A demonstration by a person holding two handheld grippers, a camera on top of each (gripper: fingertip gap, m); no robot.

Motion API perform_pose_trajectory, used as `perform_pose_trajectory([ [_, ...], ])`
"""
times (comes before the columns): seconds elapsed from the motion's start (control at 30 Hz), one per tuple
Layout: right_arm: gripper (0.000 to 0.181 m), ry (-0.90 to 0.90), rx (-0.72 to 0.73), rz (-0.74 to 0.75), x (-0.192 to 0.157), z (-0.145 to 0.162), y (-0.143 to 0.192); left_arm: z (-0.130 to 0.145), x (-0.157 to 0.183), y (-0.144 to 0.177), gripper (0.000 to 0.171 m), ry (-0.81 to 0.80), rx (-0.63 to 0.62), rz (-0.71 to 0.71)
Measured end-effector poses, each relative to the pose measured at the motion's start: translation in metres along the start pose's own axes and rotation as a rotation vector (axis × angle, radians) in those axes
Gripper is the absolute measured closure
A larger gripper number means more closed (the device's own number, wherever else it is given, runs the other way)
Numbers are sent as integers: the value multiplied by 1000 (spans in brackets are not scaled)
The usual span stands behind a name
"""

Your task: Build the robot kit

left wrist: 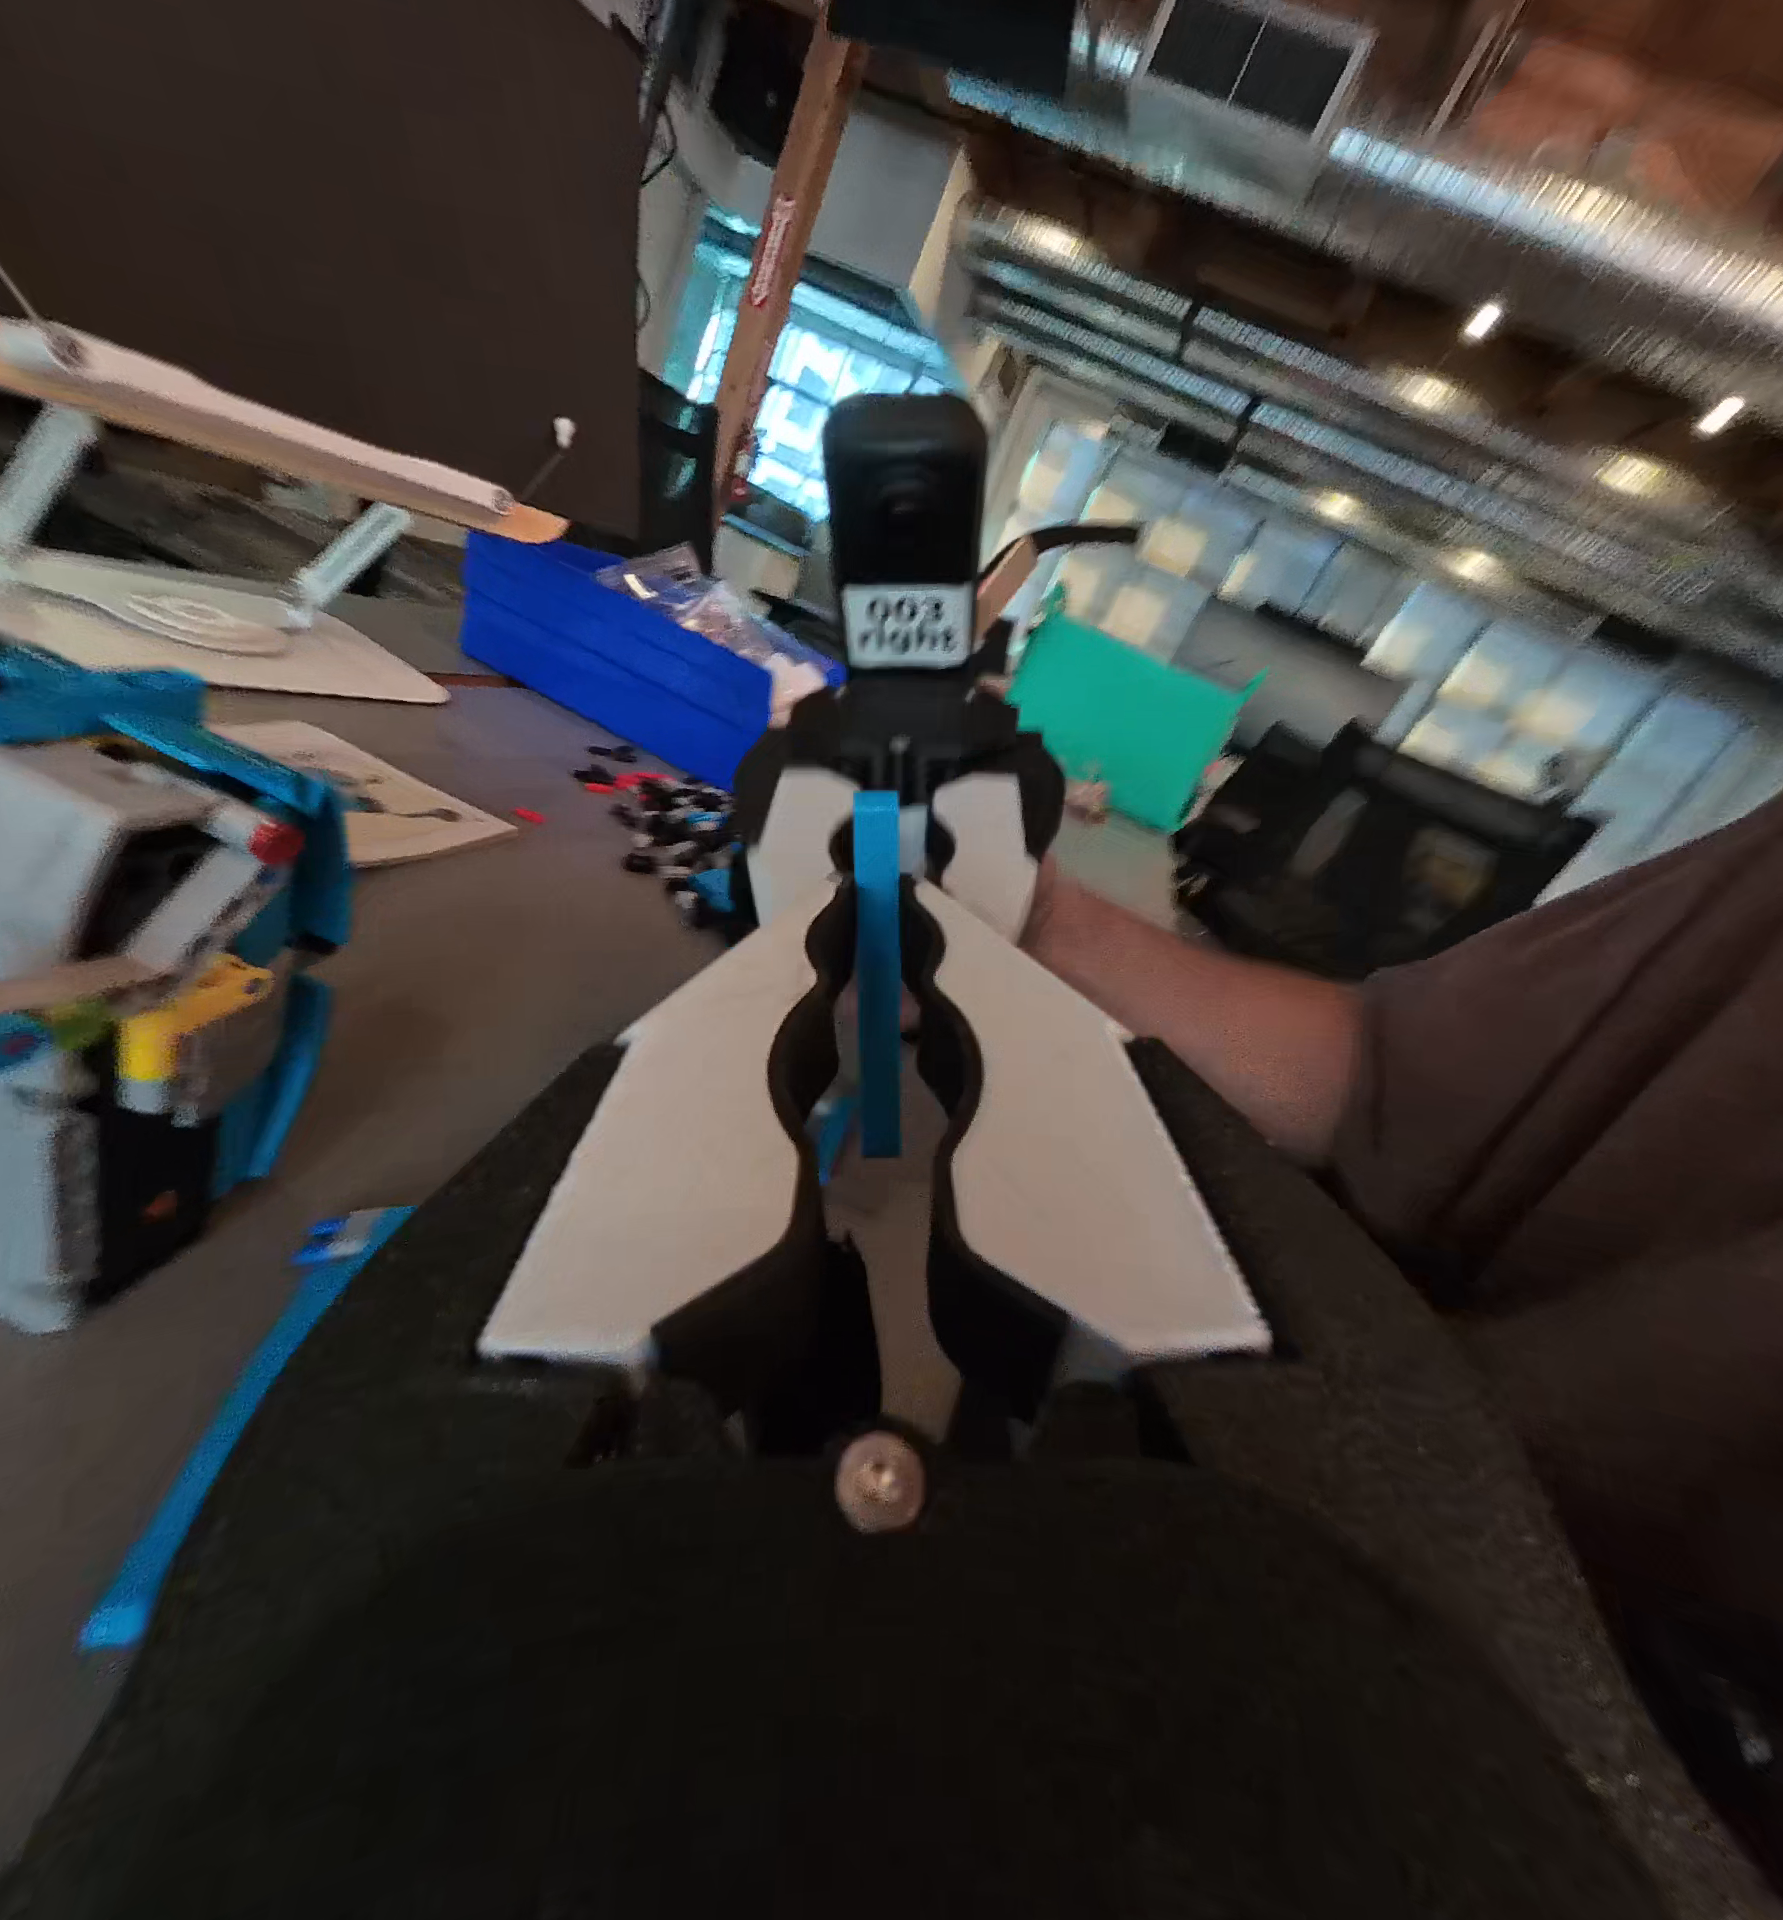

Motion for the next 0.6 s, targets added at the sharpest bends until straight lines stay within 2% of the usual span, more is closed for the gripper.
perform_pose_trajectory([
  [0.07, 144, 76, -38, 185, 20, 0, 31, 2, 0, 6, 164, -155, -72, -79],
  [0.13, 138, 153, -99, 440, 50, 10, 74, 8, -4, 10, 164, -348, -176, -194],
  [0.17, 134, 157, -122, 521, 62, 19, 93, 13, -7, 12, 164, -437, -232, -246],
  [0.2, 132, 132, -152, 549, 70, 31, 106, 17, -10, 12, 164, -511, -279, -291],
  [0.3, 136, -25, -300, 464, 77, 69, 117, 28, -14, 9, 164, -644, -370, -356],
  [0.37, 146, 20, -411, 508, 83, 87, 117, 36, -15, 6, 164, -681, -423, -357],
  [0.6, 158, 107, -437, 557, 93, 92, 117, 43, -11, 2, 164, -673, -439, -310],
])
Point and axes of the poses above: each gripper's, where its closed fingertips meet, y back along the fingers, z out of its underside, x = y × z across the jaws, the point moved 4 cm from there along y, back along the fingers, and after that the axes turned 4 degrees about z, right-handed, at the moved point
